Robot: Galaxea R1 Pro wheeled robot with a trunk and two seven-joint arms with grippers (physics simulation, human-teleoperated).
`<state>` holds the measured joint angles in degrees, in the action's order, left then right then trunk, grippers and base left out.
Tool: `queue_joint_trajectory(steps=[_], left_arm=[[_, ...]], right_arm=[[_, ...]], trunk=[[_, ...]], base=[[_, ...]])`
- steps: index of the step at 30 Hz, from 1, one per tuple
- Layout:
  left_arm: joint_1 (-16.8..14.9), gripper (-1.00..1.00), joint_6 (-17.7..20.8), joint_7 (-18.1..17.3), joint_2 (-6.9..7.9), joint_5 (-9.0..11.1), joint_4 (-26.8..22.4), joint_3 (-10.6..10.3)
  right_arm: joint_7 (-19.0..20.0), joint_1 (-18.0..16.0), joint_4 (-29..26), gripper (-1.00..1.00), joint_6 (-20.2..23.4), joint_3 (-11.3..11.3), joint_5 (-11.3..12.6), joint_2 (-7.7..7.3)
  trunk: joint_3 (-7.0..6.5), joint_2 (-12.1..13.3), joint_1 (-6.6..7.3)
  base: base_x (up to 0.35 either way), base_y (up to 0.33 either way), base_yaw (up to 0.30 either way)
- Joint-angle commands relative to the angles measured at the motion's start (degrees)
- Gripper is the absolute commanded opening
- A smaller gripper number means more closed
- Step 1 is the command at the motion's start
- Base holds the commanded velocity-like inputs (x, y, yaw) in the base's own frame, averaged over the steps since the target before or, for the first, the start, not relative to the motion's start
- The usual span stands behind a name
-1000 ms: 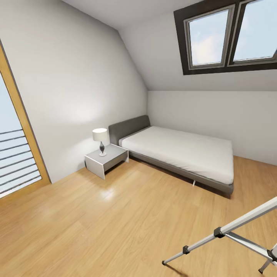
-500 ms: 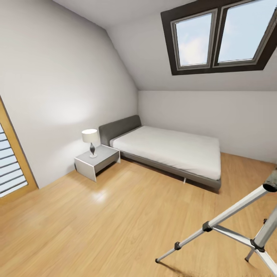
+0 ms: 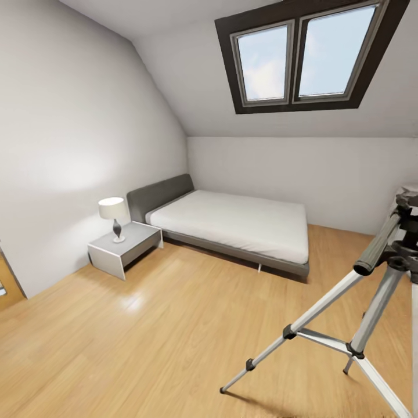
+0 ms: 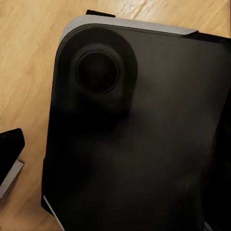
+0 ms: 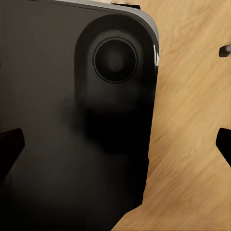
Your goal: Attach the digital camera to the camera tripod in the bedroom.
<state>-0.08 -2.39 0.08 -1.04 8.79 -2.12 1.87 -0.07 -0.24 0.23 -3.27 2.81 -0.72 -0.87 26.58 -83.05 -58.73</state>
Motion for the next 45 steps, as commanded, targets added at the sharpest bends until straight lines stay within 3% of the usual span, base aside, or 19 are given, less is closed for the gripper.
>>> queue_joint_trajectory(steps=[1,13,45], left_arm=[[0.0,1.00,-0.2,0.0,-0.01,0.4,0.0,0.1],[0.0,1.00,-0.2,0.0,-0.01,0.4,0.0,0.1],[0.0,1.00,-0.2,0.0,-0.01,0.4,0.0,0.1]], right_arm=[[0.0,0.0,0.0,1.00,-0.2,0.3,-0.1,-0.01],[0.0,0.0,0.0,1.00,-0.2,0.3,-0.1,-0.01],[0.1,0.0,0.0,1.00,-0.2,0.3,-0.1,-0.08]], trunk=[[0.05,0.0,0.00],[0.05,0.0,0.00],[0.05,0.0,0.00]], base=[[0.000,0.000,-0.232],[0.000,0.000,-0.159],[0.000,0.000,-0.006]])
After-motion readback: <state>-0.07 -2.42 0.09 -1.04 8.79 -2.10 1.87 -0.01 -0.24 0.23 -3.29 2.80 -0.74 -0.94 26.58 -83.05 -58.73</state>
